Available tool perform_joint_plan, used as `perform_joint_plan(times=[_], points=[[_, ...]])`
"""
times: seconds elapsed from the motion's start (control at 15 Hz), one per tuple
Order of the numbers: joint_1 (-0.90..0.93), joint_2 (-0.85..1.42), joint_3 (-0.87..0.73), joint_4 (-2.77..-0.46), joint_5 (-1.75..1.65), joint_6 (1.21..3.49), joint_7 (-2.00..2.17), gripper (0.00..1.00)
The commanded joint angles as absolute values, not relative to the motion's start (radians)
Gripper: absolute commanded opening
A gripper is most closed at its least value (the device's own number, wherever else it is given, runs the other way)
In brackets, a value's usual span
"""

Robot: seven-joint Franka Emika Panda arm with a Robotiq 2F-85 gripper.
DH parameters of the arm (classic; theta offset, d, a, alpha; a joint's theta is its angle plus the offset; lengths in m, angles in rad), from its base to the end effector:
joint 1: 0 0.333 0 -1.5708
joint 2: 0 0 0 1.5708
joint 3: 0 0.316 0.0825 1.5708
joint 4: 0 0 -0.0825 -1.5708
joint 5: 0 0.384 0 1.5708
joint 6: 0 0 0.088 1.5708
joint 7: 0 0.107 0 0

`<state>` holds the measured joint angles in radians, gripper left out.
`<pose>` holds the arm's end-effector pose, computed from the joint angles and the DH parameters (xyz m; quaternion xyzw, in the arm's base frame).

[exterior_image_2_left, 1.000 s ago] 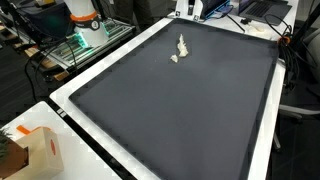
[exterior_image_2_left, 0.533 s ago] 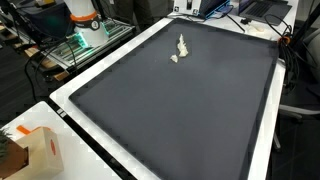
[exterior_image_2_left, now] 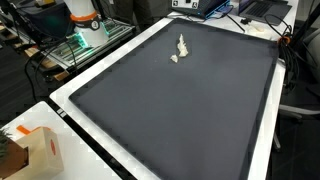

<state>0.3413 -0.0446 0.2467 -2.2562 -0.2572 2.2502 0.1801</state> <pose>0.4348 0.2819 0.3855 0.9545 0.2778 0.0567 0.0921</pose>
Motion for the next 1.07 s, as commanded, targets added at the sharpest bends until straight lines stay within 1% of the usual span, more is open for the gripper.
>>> perform_joint_plan(times=[0.0, 0.27, 0.33, 0.73, 1.0], points=[[0.32, -0.052, 0.268, -2.256, -0.254, 2.248, 0.174, 0.04], [0.319, -0.06, 0.269, -2.26, -0.253, 2.248, 0.172, 0.04], [0.319, -0.06, 0.269, -2.26, -0.253, 2.248, 0.172, 0.01], [0.3, -0.016, 0.252, -2.359, -0.075, 2.463, 0.031, 0.01], [0.285, 0.013, 0.254, -2.417, -0.029, 2.537, -0.009, 0.01]])
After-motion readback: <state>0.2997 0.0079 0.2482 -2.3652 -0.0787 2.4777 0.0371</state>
